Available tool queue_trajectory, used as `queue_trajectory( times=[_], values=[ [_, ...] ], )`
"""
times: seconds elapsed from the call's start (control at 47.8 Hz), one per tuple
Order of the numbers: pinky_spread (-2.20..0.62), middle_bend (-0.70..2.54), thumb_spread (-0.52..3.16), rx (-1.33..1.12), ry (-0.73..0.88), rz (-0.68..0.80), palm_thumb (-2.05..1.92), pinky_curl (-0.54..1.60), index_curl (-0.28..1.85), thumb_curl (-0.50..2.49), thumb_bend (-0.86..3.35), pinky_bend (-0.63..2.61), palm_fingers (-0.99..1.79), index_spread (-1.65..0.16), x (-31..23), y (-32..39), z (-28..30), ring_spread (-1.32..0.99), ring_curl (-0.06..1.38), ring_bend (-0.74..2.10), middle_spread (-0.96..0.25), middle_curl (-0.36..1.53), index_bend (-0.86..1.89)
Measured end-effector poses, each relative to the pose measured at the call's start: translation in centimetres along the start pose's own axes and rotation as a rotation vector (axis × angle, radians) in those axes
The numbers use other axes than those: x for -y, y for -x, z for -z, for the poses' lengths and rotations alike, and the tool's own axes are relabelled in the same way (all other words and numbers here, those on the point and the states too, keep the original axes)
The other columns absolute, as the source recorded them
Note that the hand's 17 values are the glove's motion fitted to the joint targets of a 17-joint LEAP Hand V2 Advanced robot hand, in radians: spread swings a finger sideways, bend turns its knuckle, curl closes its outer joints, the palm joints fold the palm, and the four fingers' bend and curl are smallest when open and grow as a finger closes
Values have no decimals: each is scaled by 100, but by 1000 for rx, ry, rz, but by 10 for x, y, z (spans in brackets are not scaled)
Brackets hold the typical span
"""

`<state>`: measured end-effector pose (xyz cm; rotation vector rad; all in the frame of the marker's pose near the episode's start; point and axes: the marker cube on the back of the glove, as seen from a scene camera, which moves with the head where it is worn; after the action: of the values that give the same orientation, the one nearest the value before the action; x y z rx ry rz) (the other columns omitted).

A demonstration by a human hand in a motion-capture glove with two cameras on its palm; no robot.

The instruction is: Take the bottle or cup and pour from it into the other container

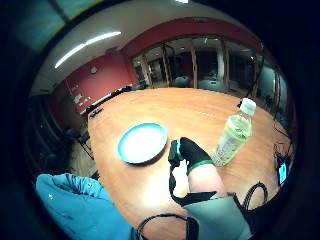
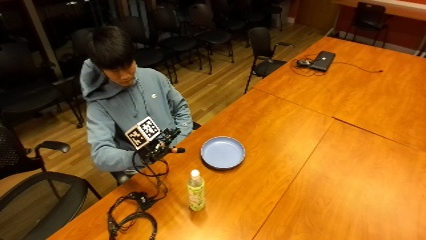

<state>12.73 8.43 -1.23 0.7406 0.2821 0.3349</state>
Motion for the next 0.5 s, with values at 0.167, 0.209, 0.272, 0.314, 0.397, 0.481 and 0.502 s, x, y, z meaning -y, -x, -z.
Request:
queue_trajectory(
  times=[0.167, 0.209, 0.272, 0.314, 0.397, 0.481, 0.502],
  values=[
    [25, 17, 93, 22, 2, -21, 59, 25, 23, 46, -3, 54, -7, -45, -5, -21, -2, 10, 27, 25, -6, 26, 14],
    [25, 17, 93, 44, 7, -26, 59, 25, 23, 46, -3, 54, -7, -45, -4, -28, -3, 10, 27, 25, -6, 26, 14],
    [25, 18, 93, 81, 17, -30, 58, 25, 23, 46, -3, 55, -7, -45, -5, -35, -4, 10, 27, 25, -6, 26, 13],
    [25, 18, 93, 103, 20, -33, 58, 25, 22, 45, -4, 54, -7, -45, -8, -37, -5, 10, 27, 25, -6, 27, 13],
    [25, 18, 93, 145, 31, -36, 56, 25, 21, 45, -4, 54, -8, -45, -10, -44, -7, 10, 27, 26, -6, 27, 13],
    [25, 18, 93, 182, 58, -29, 54, 24, 21, 44, -4, 55, -8, -45, -11, -52, -8, 10, 28, 26, -6, 27, 13],
    [25, 18, 93, 191, 64, -29, 54, 24, 21, 44, -4, 55, -8, -45, -11, -54, -8, 10, 28, 26, -6, 27, 13]
  ],
)
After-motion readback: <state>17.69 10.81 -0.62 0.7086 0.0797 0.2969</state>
